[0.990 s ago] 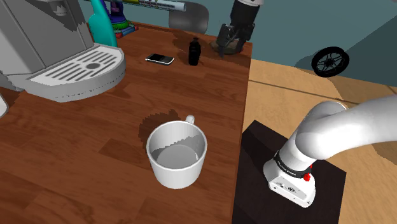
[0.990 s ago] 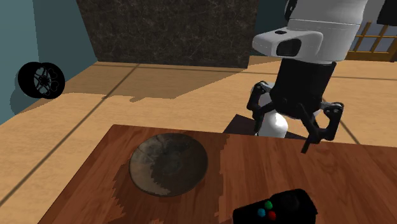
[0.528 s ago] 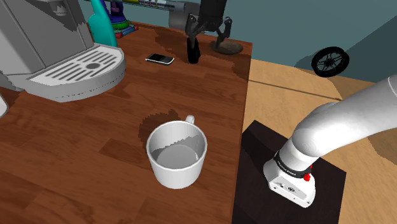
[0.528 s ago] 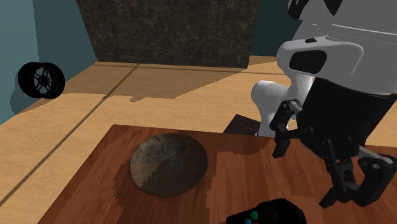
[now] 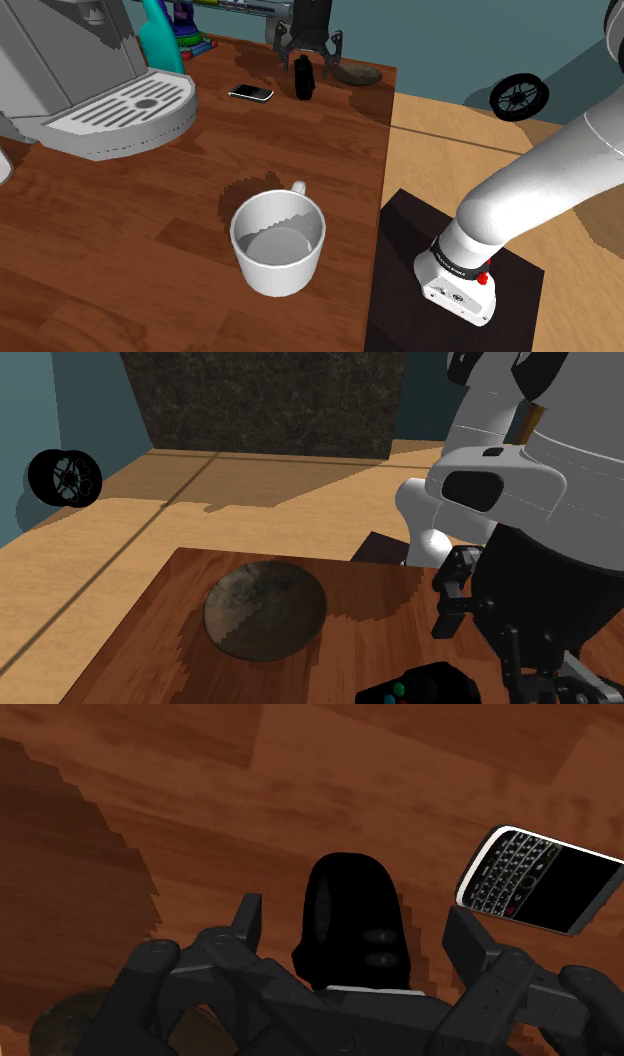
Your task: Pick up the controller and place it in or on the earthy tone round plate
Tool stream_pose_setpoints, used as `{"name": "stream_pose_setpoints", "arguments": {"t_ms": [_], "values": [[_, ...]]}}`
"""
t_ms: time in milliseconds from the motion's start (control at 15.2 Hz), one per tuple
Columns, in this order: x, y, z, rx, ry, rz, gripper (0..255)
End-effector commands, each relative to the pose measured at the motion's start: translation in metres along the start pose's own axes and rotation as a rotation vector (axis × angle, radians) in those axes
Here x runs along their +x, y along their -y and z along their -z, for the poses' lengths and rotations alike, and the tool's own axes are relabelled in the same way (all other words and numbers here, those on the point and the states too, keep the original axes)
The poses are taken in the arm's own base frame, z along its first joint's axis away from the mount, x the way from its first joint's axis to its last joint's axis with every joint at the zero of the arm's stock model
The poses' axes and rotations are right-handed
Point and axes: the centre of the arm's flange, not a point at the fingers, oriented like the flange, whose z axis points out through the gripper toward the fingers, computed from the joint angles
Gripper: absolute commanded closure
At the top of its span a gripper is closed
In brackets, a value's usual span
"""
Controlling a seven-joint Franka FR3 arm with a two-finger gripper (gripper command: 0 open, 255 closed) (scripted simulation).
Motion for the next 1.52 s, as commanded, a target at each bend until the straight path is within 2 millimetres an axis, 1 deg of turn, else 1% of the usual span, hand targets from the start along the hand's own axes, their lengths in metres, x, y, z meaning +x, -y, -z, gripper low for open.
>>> {"name": "stream_pose_setpoints", "arguments": {"t_ms": [0,66,594,660,1254,1452], "values": [[0.000,0.000,-0.011,0.000,0.000,-0.002,0],[0.000,0.000,-0.019,0.000,0.000,-0.002,0],[0.000,0.000,-0.019,0.000,0.000,-0.002,0],[0.000,0.000,-0.019,0.000,0.000,-0.002,255],[0.000,0.000,-0.019,0.000,0.000,-0.002,255],[0.001,0.001,-0.003,0.000,0.000,-0.002,255]]}}
